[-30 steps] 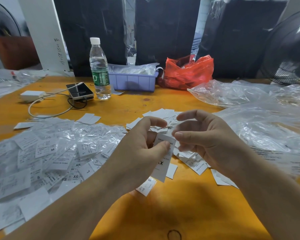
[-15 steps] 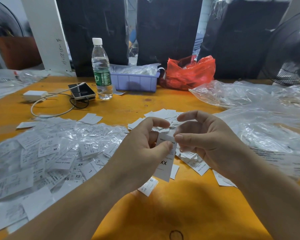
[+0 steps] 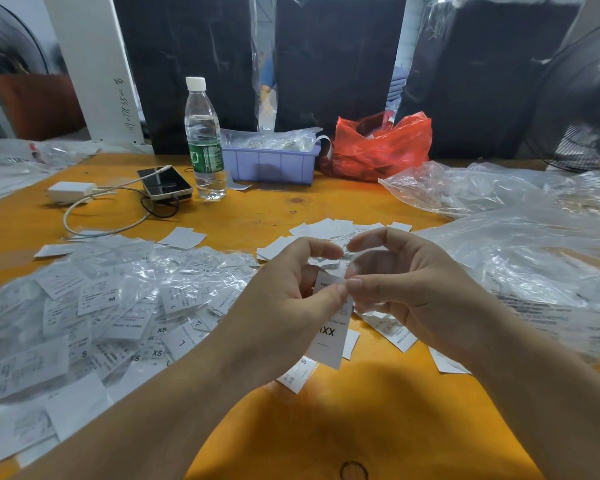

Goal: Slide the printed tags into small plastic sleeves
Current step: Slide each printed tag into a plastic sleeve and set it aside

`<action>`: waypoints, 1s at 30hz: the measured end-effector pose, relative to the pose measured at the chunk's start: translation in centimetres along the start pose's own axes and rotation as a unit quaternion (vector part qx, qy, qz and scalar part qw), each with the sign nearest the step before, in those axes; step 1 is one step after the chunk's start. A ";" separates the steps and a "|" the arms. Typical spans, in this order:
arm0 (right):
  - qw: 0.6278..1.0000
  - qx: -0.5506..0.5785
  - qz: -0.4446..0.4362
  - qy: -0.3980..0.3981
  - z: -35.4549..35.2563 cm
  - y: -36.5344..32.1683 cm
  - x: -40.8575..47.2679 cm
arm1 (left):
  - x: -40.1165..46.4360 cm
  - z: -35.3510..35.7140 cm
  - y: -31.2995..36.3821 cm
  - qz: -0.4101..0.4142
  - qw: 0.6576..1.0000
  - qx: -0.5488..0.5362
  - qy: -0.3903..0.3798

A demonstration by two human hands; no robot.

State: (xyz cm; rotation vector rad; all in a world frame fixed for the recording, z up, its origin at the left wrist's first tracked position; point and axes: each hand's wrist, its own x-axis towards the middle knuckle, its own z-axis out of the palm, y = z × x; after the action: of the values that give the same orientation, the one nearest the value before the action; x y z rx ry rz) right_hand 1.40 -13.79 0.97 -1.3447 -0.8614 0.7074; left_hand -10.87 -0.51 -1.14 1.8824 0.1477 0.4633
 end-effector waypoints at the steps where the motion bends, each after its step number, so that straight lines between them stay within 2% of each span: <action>1: 1.000 0.002 0.000 0.000 0.0 0.0 0.0 | 0.0 0.0 0.0 0.000 1.000 -0.002 -0.001; 10: 0.997 0.070 0.011 0.026 -0.2 -0.2 0.0 | 0.2 -0.1 0.0 -0.050 0.997 -0.064 -0.006; 16: 0.997 0.068 0.007 0.031 -0.1 -0.2 0.0 | 0.2 -0.1 0.1 -0.025 0.999 -0.023 -0.001; 30: 0.999 0.030 0.025 0.011 -0.1 -0.1 0.0 | 0.1 -0.2 0.4 -0.036 0.999 0.022 -0.027</action>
State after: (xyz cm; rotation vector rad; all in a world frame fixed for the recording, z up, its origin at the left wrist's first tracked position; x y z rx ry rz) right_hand 1.48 -13.91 1.09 -1.3214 -0.7851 0.7511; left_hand -10.97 -0.42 -0.69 1.9249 0.1915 0.3617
